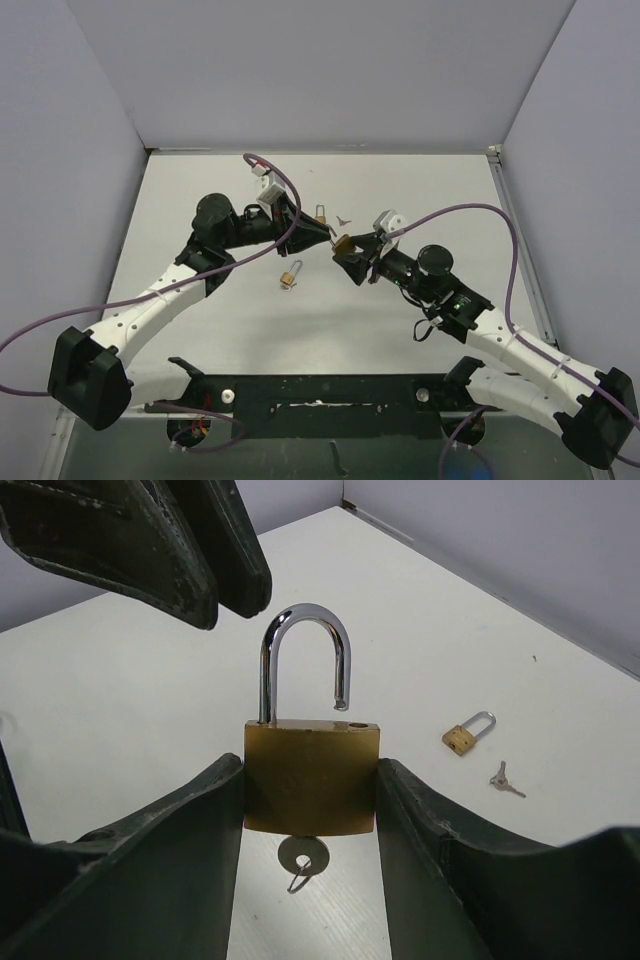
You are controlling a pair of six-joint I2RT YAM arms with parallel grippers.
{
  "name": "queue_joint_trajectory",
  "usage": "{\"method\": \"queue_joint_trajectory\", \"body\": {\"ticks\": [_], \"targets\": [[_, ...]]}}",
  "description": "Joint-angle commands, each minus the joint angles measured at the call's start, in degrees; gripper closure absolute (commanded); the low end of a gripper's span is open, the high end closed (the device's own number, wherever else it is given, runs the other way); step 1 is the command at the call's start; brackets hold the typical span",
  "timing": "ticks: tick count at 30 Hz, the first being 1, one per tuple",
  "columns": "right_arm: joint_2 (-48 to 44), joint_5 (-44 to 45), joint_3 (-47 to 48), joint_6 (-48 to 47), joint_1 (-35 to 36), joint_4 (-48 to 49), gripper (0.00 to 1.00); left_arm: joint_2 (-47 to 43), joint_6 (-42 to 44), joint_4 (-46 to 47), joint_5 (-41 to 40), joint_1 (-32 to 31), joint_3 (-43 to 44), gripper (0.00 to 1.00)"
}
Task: Lock with the key
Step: Lock the lock.
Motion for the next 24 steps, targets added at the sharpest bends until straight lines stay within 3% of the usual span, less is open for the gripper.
{"method": "queue_joint_trajectory", "body": {"ticks": [1, 17, 24], "targets": [[-1.13, -0.21, 2.36, -1.59, 0.52, 7.53, 1.00, -0.65, 2.73, -4.05, -3.46, -0.39, 2.77, 0.83], [-2.24, 4.80, 2.97, -9.14, 2.76, 6.07, 1.00, 1.22, 2.22, -8.00, -4.92, -1.50, 5.19, 0.83], [-3.66, 7.18, 2.64, -11.66, 3.44, 5.69, 1.00, -3.65, 5.01, -12.27, -18.45, -1.62, 3.77, 0.83]]}}
